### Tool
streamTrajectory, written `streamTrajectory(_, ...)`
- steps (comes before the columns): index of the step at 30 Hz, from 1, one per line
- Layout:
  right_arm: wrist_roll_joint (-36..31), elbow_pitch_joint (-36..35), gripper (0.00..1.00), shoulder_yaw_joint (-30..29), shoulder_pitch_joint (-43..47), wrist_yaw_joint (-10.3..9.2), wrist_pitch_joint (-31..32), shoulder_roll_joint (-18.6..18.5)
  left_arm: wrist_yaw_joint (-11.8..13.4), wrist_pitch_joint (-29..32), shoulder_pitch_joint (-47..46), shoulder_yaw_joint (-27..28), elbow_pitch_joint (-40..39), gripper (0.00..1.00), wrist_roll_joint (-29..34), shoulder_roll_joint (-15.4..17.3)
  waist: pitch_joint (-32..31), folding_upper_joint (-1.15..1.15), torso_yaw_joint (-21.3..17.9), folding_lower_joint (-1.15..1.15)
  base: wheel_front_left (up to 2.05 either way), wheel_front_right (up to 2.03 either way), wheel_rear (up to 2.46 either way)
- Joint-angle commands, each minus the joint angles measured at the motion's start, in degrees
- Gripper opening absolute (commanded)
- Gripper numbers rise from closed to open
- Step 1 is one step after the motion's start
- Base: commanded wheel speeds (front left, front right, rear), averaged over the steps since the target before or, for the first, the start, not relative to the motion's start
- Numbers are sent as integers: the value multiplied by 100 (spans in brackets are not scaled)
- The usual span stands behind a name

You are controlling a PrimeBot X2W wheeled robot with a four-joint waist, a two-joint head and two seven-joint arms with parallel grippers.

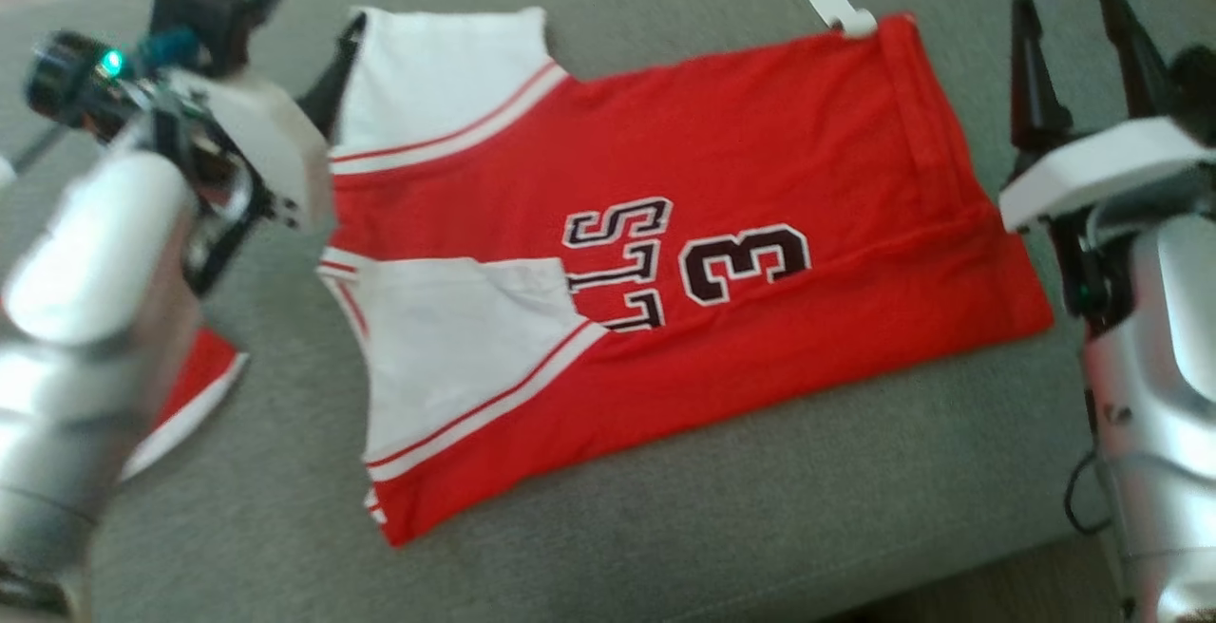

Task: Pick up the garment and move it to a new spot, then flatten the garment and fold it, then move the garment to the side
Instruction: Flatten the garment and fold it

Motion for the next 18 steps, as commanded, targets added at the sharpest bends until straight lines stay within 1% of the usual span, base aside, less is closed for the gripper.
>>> streamTrajectory(1,-53,-182,100,153,-231,42,-53,45,-9,148,-457,-78,-20,100,-146,421,352,0,-301,-2,0,0,0)
streamTrajectory(5,-55,-131,100,291,-447,42,-126,92,-10,513,-996,-734,335,100,-615,798,589,0,-460,-2,0,0,0)
streamTrajectory(9,-36,-93,100,383,-577,42,-190,135,-10,638,-1332,-1222,592,100,-979,1010,768,0,-580,-2,0,0,0)
streamTrajectory(12,-20,-58,100,433,-652,42,-230,159,-10,597,-1526,-1492,758,100,-1180,1104,874,0,-651,-2,0,0,0)
streamTrajectory(18,-3,-39,100,500,-807,42,-263,161,-10,605,-1948,-1930,1152,100,-1635,1113,1097,0,-746,-2,0,0,0)
